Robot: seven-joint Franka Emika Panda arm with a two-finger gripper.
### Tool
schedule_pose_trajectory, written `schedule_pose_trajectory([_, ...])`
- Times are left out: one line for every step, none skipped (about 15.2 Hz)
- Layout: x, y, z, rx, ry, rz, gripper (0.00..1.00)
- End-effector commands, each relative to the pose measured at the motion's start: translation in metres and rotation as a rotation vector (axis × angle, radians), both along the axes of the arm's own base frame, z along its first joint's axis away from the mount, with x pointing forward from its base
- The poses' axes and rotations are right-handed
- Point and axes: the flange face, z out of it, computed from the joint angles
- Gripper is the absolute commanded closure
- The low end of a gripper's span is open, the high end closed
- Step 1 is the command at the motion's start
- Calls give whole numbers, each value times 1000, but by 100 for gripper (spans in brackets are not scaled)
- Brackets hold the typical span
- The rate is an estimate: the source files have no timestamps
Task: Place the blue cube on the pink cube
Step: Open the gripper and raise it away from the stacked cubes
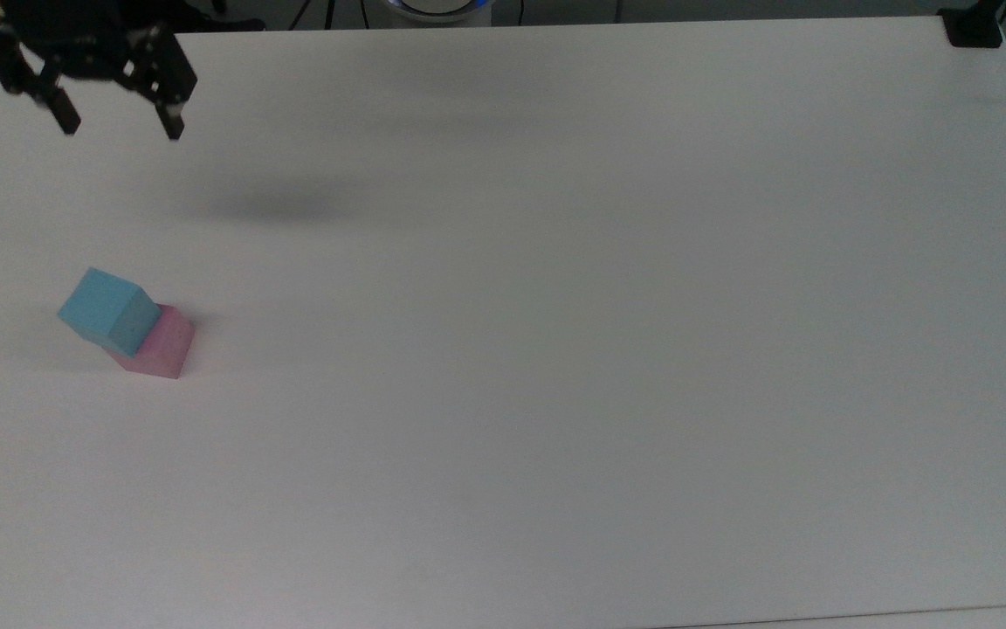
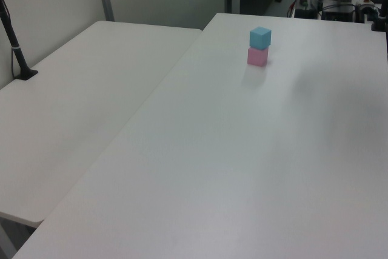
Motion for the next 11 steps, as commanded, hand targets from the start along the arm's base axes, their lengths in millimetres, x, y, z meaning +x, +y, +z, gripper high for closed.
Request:
schedule_pose_trajectory([-49,64,36,-20,93,-59,0])
schedule_pose_trajectory([-59,76,44,-29,119,-37,0])
schedule_pose_trajectory([-70,84,53,-21,133,-23,0])
schedule_pose_trajectory([-80,93,57,-11,162,-11,0])
schedule_pose_trajectory([-89,111,61,-5,196,14,0])
schedule_pose_trajectory([-91,112,62,-3,201,16,0])
schedule_pose_trajectory([-89,111,61,-1,196,13,0])
schedule_pose_trajectory([-85,111,58,-3,191,13,0])
schedule_pose_trajectory([-81,110,57,-7,177,11,0])
schedule_pose_trajectory([-79,107,56,-9,166,5,0])
schedule_pose_trajectory([-76,106,55,-11,166,4,0])
